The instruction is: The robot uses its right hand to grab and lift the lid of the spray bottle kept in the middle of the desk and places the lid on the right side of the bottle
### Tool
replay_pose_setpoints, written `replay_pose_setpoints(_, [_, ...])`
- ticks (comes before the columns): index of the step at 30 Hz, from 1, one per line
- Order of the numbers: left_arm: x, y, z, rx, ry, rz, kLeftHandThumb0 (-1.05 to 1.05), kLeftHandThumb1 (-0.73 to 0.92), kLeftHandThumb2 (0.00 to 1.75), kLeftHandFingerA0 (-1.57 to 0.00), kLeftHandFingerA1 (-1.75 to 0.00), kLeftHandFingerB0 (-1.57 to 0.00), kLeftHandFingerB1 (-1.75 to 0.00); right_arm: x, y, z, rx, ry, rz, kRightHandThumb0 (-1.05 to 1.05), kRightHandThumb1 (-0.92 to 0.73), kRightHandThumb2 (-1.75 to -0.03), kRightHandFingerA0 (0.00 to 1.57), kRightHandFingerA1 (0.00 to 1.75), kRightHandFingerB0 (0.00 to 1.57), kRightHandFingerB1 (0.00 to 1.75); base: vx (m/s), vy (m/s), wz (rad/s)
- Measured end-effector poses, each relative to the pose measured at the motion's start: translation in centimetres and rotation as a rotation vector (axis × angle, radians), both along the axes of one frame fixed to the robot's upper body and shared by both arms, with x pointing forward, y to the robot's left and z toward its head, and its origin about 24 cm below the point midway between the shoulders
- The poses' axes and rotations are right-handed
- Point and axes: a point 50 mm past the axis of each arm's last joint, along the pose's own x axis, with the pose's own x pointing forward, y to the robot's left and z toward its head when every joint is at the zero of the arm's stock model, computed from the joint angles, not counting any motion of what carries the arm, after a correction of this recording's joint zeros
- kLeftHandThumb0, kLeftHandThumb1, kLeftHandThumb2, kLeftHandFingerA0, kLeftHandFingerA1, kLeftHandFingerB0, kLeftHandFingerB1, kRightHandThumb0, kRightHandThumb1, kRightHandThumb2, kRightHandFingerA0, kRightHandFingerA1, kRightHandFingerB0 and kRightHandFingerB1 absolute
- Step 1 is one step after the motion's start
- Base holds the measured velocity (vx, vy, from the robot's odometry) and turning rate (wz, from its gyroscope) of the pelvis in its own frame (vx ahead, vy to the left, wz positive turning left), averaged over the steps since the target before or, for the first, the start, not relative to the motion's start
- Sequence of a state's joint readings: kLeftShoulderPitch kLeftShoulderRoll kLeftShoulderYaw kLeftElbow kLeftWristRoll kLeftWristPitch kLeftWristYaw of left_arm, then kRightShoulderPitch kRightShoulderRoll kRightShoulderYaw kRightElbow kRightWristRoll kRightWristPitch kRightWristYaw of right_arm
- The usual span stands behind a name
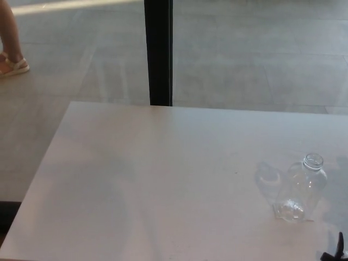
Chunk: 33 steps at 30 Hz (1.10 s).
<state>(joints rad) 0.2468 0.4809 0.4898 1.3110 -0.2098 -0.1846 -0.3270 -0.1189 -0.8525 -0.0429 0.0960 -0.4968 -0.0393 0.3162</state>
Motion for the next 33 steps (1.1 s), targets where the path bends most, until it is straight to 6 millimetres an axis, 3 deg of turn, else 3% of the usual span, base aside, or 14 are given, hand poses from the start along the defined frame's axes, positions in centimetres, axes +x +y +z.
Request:
replay_pose_setpoints(4, [0.0,0.0,0.0,0.000,0.000,0.000,-0.76,0.73,0.62,-0.62,-0.46,-0.45,-0.38,-0.9,-2.7,2.7,0.011,-0.037,-0.087,-1.02,-0.52,-0.96,0.00,0.00,0.00,0.09,0.00,0.000,0.00])
replay_pose_setpoints(5, [0.0,0.0,0.0,0.000,0.000,0.000,-0.79,0.74,0.62,-0.63,-0.48,-0.46,-0.38,-1.2,-3.4,3.2,0.019,-0.049,-0.111,-1.03,-0.66,-0.62,0.00,0.00,0.00,0.30,0.00,0.000,0.00])
replay_pose_setpoints(6, [0.0,0.0,0.0,0.000,0.000,0.000,-0.78,0.73,0.62,-0.63,-0.47,-0.46,-0.38,-1.4,-4.0,3.7,0.028,-0.063,-0.134,-0.99,-0.56,-0.97,0.00,0.04,0.04,0.17,0.00,0.000,0.00])
replay_pose_setpoints(7, [0.0,0.0,0.0,0.000,0.000,0.000,-0.78,0.73,0.62,-0.63,-0.47,-0.46,-0.38,-1.8,-4.6,4.2,0.040,-0.080,-0.160,-0.99,-0.56,-0.97,0.00,0.04,0.04,0.17,0.00,0.000,0.00])
replay_pose_setpoints(8, [0.0,0.0,0.0,-0.001,-0.001,0.000,-0.80,0.73,0.62,-0.63,-0.47,-0.47,-0.38,-2.0,-5.1,4.5,0.052,-0.090,-0.178,-0.83,-0.62,-0.59,0.00,0.06,0.08,0.33,0.00,0.000,0.00])
replay_pose_setpoints(10, [0.0,0.0,0.0,-0.001,-0.001,0.000,-0.76,0.74,0.63,-0.62,-0.45,-0.44,-0.37,-2.8,-6.4,5.2,0.085,-0.126,-0.230,-0.74,-0.49,-0.90,0.01,0.20,0.08,0.37,0.00,0.000,0.00])
replay_pose_setpoints(11, [0.0,0.0,0.0,-0.001,-0.001,0.000,-0.76,0.74,0.63,-0.62,-0.45,-0.44,-0.37,-3.1,-6.8,5.4,0.096,-0.138,-0.249,-0.74,-0.49,-0.90,0.01,0.20,0.08,0.37,0.00,0.000,0.00])
replay_pose_setpoints(12, [0.1,-0.1,0.0,-0.002,-0.002,0.000,-0.78,0.73,0.63,-0.64,-0.46,-0.45,-0.38,-3.5,-7.4,5.6,0.109,-0.151,-0.273,-0.69,-0.60,-0.58,0.00,0.35,0.22,0.30,0.00,0.000,0.00])
replay_pose_setpoints(18, [0.2,-0.2,-0.1,-0.005,-0.005,0.000,-0.78,0.74,0.63,-0.64,-0.47,-0.47,-0.38,-6.2,-11.0,5.8,0.239,-0.234,-0.431,-0.53,-0.63,-0.60,0.06,0.33,0.22,0.29,0.00,0.000,0.00])
replay_pose_setpoints(23, [0.2,-0.2,-0.2,-0.006,-0.006,0.000,-0.78,0.74,0.63,-0.62,-0.45,-0.47,-0.37,-8.6,-13.7,4.3,0.399,-0.320,-0.575,-0.55,-0.62,-0.75,0.01,0.44,0.12,0.44,0.00,0.000,0.00])
replay_pose_setpoints(24, [0.2,-0.2,-0.2,-0.006,-0.006,0.000,-0.78,0.74,0.63,-0.62,-0.45,-0.46,-0.37,-9.2,-14.2,3.7,0.441,-0.339,-0.611,-0.46,-0.68,-0.60,0.01,0.48,0.14,0.39,0.00,0.000,0.00])
replay_pose_setpoints(26, [0.2,-0.2,-0.2,-0.006,-0.006,0.000,-0.77,0.74,0.63,-0.62,-0.46,-0.45,-0.38,-10.3,-15.2,2.7,0.514,-0.370,-0.677,-0.45,-0.71,-0.64,0.01,0.33,0.10,0.36,0.00,0.000,0.00])
replay_pose_setpoints(32, [0.2,-0.2,-0.2,-0.006,-0.007,0.001,-0.78,0.75,0.63,-0.61,-0.49,-0.47,-0.39,-14.3,-17.0,-3.7,0.810,-0.456,-0.938,-0.54,-0.73,-0.62,0.08,0.55,0.11,0.38,0.00,0.000,0.00])
replay_pose_setpoints(33, [0.2,-0.2,-0.2,-0.006,-0.008,0.001,-0.78,0.75,0.63,-0.61,-0.50,-0.47,-0.40,-15.0,-16.9,-5.2,0.863,-0.459,-0.985,-0.56,-0.63,-0.81,0.06,0.55,0.08,0.44,0.00,0.000,0.00])
